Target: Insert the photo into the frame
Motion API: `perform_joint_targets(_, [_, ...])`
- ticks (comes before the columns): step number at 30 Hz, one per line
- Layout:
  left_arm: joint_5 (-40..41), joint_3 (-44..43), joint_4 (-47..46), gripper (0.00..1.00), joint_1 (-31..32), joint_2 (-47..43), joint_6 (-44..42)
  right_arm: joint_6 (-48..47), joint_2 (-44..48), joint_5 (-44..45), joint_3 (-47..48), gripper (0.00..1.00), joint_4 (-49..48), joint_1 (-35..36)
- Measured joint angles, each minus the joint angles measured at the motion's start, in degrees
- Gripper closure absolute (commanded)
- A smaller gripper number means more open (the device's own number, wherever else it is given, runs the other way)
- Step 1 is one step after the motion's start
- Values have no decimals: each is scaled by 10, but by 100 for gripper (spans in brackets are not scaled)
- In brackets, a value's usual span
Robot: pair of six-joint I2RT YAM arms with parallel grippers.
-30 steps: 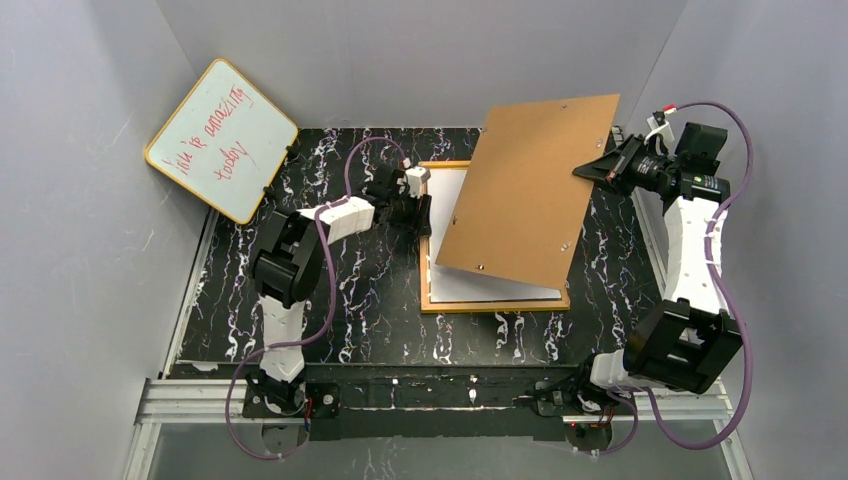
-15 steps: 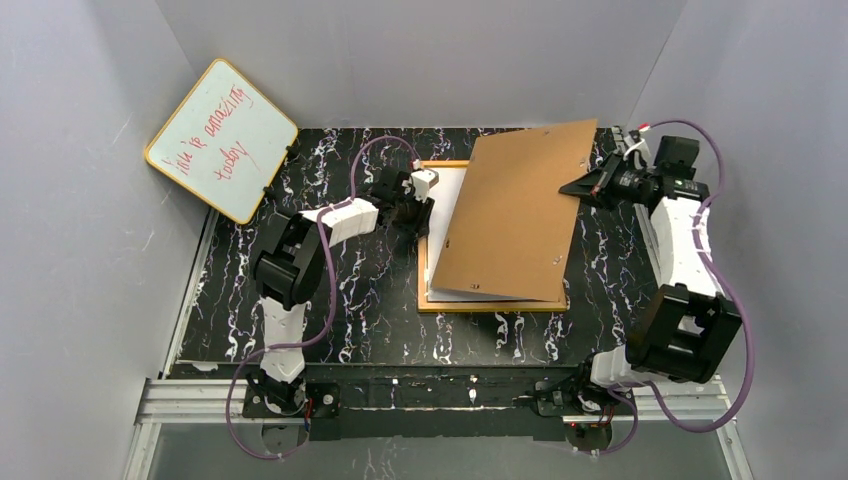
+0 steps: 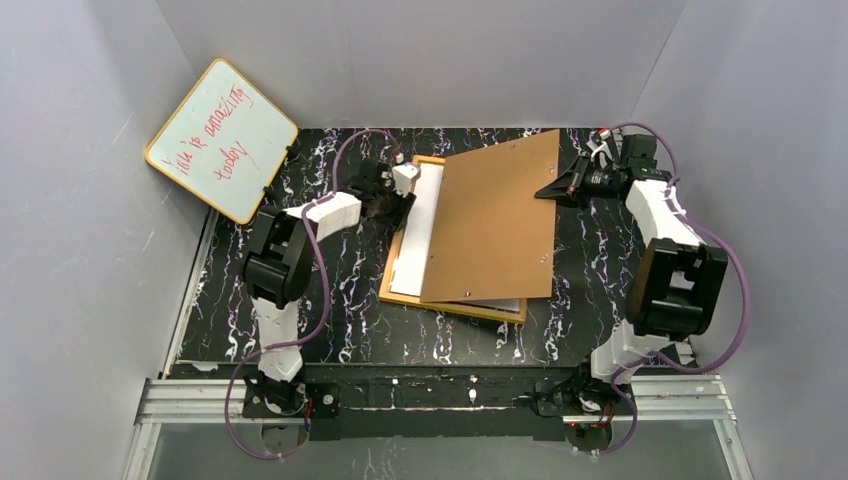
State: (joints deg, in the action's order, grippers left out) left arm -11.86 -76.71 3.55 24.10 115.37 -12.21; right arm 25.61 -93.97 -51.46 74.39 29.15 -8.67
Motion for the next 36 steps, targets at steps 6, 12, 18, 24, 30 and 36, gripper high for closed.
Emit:
perform_joint_targets(6, [-28, 0, 64, 21, -60, -23, -5, 38, -68, -32, 13, 99, -66, 16])
perform_joint_targets(12, [-80, -3, 100, 20, -103, -74, 11, 94, -100, -31, 12, 99, -137, 71])
perform_joint_targets(18, [-117, -3, 109, 25, -143, -97, 12, 150, -107, -31, -2, 99, -208, 121])
perform_joint_targets(24, [-115, 45, 115, 30, -157, -97, -4, 181, -117, -18, -17, 99, -244, 125])
perform_joint_targets(30, [-115, 80, 120, 32, -143, -97, -17, 197, -119, 4, -40, 99, -264, 125])
perform_joint_targets(36, [-116, 89, 120, 34, -128, -97, -24, 200, -121, 9, -50, 99, -278, 125])
